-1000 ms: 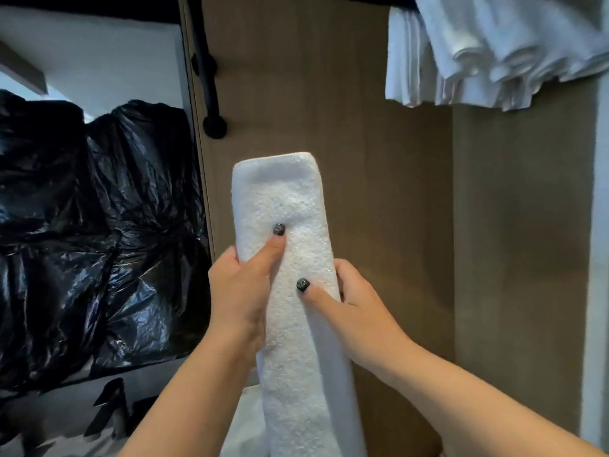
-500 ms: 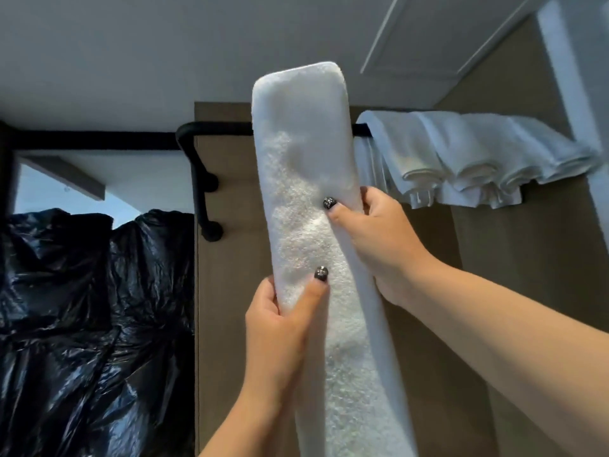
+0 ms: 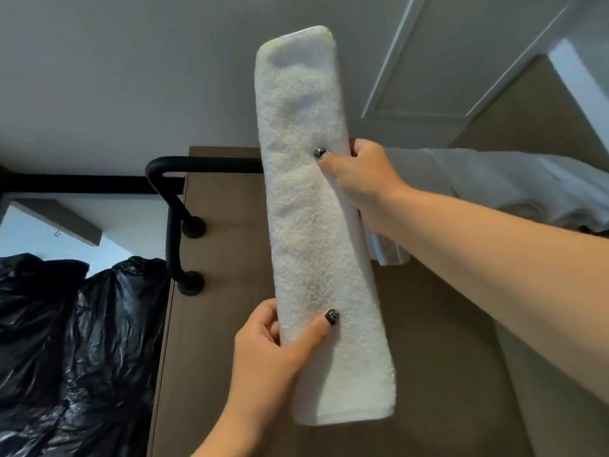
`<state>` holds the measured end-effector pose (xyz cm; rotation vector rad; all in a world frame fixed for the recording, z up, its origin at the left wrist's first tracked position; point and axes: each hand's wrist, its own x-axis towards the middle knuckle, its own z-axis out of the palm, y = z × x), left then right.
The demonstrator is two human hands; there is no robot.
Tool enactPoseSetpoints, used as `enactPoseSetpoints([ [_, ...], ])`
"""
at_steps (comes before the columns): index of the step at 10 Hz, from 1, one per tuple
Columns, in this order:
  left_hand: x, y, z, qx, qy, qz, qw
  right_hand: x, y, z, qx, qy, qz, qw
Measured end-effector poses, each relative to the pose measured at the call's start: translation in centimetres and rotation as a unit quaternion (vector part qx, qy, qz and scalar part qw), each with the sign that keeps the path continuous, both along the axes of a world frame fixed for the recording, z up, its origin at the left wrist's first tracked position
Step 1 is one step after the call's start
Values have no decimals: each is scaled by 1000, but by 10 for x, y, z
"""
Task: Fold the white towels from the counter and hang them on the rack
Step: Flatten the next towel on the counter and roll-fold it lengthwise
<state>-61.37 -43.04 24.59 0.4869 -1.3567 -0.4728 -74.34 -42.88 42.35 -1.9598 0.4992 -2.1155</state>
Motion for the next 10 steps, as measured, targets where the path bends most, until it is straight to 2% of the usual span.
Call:
enactPoseSetpoints([
  [2,-4,-41,56,-59,-32,42,997,-17,-9,56,-36,45,-57,997],
  [3,-6,-53,100,-98,-46,103,989,-29,-7,93,-49,52,-76,995],
  [5,-23,-62,161,-128,-48,140,981,-45,-8,148,-75,22,-7,997],
  [6,-34,-73,163,-131,-41,137,981,-46,-22,155,-56,11,-54,997],
  [7,-41,-87,155,-128,-33,138,982,-46,-39,151,-17,79,-126,989],
  [8,-46,-98,145,-126,-48,145,980,-54,-61,152,-6,106,-210,972],
  [10,-46,-114,133,-152,-41,173,972,-46,-79,144,-17,168,-400,901],
])
